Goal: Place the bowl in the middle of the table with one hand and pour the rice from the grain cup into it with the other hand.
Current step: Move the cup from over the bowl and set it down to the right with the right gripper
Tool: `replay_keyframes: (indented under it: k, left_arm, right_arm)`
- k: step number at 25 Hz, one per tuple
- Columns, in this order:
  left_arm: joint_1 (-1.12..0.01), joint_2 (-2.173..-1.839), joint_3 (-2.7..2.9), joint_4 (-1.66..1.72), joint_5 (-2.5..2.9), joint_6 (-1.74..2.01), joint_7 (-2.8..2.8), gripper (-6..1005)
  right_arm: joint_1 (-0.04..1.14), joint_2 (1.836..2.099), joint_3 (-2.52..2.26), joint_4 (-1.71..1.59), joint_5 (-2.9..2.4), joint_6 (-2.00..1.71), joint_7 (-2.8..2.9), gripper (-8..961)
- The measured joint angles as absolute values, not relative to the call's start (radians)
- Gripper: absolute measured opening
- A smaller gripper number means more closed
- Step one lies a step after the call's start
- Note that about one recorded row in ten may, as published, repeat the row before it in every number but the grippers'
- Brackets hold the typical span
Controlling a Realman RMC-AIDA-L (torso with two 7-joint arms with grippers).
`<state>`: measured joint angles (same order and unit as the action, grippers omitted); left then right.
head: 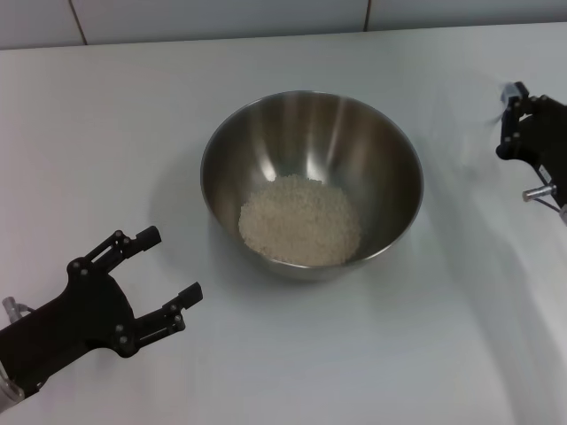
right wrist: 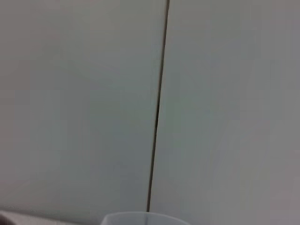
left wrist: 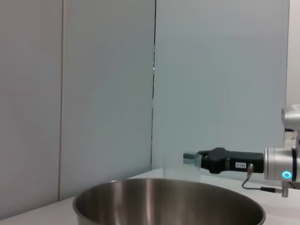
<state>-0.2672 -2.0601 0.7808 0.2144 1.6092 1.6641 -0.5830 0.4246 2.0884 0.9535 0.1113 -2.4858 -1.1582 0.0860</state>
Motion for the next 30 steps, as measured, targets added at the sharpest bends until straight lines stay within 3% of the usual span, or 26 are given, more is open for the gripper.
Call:
replay_keyframes:
  k: [21, 30]
  left_arm:
    - [-0.264, -2.060, 0.781, 0.211, 1.609, 1.672, -0.585, 870]
    - [-0.264, -2.062, 0.781, 0.214, 1.609, 1.674, -0.590, 869]
  right_arm:
    - [0.449, 2.087, 0.954, 0.118, -2.488, -1.008, 0.123, 42]
    - [0.435, 2.084, 0.954, 0.111, -2.489, -0.995, 0.162, 191]
